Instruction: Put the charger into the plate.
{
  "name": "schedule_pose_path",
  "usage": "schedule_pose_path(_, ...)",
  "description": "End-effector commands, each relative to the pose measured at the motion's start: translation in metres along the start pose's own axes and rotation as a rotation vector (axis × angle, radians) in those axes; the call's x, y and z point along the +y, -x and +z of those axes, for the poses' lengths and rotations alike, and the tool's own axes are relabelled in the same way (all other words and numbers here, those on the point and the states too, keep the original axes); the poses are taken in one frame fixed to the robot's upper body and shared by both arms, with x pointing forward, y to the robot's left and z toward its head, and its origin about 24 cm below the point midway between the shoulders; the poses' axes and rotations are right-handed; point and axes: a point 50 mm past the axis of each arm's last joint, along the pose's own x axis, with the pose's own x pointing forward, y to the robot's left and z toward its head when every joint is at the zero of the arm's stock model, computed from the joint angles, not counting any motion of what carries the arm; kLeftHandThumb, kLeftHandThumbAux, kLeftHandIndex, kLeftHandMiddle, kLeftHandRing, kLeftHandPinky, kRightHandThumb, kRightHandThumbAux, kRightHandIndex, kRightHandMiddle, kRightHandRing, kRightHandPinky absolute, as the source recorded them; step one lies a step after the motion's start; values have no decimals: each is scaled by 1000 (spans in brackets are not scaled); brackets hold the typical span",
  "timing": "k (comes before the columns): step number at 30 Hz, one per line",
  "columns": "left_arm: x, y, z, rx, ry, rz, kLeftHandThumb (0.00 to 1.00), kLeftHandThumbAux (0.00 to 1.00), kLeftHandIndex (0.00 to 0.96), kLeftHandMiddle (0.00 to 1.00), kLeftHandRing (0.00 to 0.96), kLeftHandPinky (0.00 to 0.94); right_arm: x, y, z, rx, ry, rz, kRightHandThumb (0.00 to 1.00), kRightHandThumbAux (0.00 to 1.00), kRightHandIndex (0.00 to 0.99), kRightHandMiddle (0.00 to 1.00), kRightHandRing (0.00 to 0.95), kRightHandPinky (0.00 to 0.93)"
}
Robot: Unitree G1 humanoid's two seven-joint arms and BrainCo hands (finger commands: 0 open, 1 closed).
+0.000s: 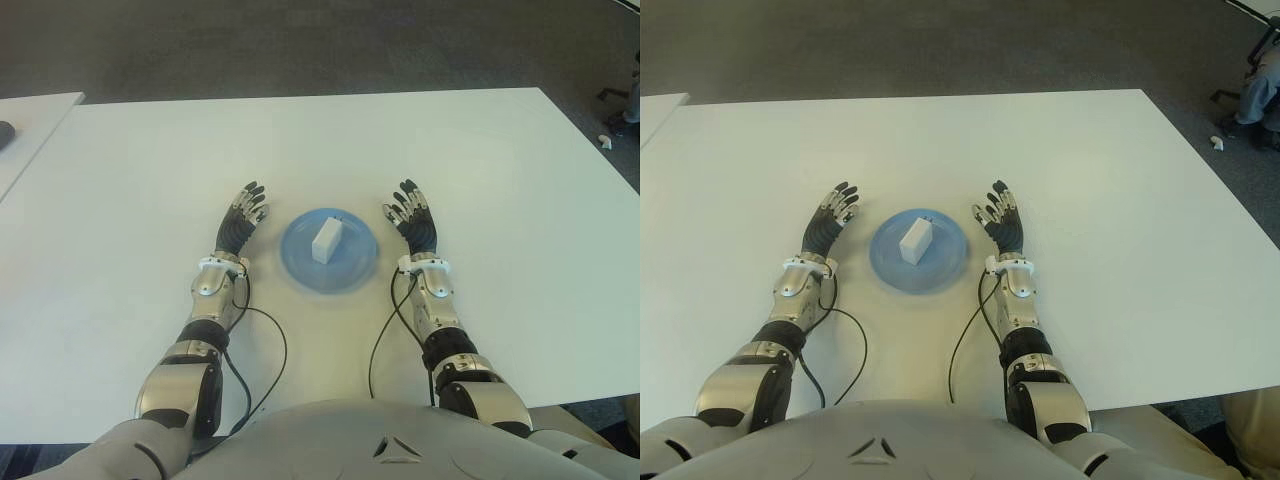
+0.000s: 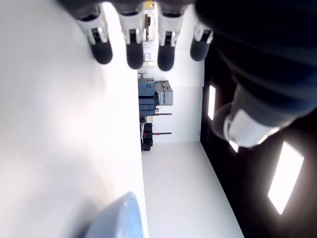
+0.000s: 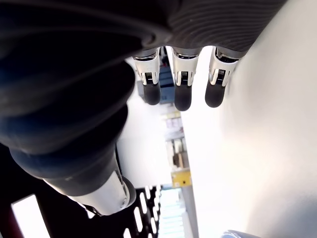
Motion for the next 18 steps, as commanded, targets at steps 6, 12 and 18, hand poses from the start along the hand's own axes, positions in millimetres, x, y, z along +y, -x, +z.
schedule_pose_path(6,-20,30,-45,207,30,-9,22,642,17,55,51,37,-8,32,-42,218,61,-17,109,822,60,69,73,113)
schedule_pose_path(12,-22,30,-43,184,26,-13,14,628,1,8,7,4,-7,35,-44,230,94,6,135,808,63,72,75,112)
schedule_pose_path(18,-23,30,-43,179,16,0,22,570,0,0,0,0,-10,37,-48,245,130,29,143,778,62,73,76,104)
